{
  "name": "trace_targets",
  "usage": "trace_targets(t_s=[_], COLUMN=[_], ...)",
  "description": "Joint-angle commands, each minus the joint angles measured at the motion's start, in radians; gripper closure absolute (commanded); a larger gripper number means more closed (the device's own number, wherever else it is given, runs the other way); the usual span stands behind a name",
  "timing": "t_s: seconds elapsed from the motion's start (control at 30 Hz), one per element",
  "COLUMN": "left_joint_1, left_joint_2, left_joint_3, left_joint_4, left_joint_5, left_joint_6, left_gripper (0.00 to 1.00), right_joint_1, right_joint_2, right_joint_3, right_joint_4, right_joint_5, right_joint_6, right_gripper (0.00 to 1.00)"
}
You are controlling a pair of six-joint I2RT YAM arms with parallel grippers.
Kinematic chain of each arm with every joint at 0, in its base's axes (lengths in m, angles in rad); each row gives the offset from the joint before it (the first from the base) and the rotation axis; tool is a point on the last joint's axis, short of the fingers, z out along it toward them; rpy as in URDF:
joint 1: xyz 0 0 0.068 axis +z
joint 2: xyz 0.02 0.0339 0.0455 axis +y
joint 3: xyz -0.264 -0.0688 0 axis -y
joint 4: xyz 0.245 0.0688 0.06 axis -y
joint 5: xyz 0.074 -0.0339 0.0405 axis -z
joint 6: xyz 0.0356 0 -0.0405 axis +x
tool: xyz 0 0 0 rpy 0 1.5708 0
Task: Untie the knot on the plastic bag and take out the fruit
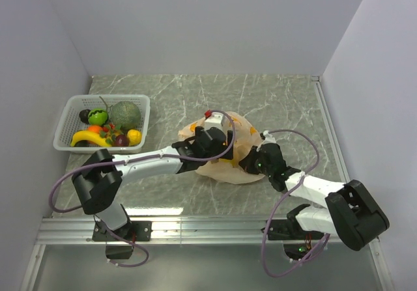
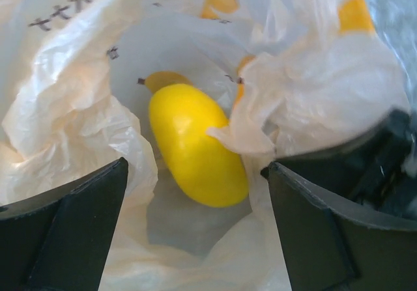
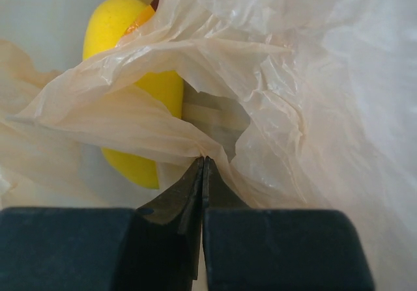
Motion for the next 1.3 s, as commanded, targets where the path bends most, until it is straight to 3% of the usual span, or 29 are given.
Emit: trace_targets(t_s=[0.0, 0.23, 0.47, 0.57, 0.7, 0.83, 1.27], left_joint_1=[-0.005, -0.031, -0.073, -0.080, -0.079, -0.050, 0.024], left_joint_2=[0.040, -0.047, -0.164, -0.164, -0.046, 0.083, 0.354], left_joint_3=[0.098, 0.106, 0.124, 0.130, 0.193, 0.253, 0.371], left_joint_4=[-0.128, -0.128, -0.176, -0.164, -0.216, -0.249, -0.248], left_joint_5=[-0.094, -0.184, -0.284, -0.282, -0.256, -0.192, -0.103], left_joint_6=[-0.209, -0.341, -0.338, -0.323, -0.354, -0.389, -0.433], left_gripper=[0.07, 0.11, 0.14, 0.20, 0.29, 0.29, 0.17], right_joint_1=[0.002, 0.023, 0.037, 0.040, 0.045, 0.045, 0.045], right_joint_2=[-0.019, 0.019, 0.005, 0.002, -0.004, -0.007, -0.022], right_joint_3=[-0.029, -0.041, -0.046, -0.049, -0.050, -0.058, -0.080], right_joint_4=[0.048, 0.051, 0.064, 0.065, 0.064, 0.065, 0.090], right_joint_5=[0.056, 0.086, 0.088, 0.088, 0.109, 0.112, 0.093], right_joint_6=[0.042, 0.105, 0.093, 0.091, 0.085, 0.088, 0.078], right_gripper=[0.99, 1.00, 1.00, 1.00, 1.00, 1.00, 1.00])
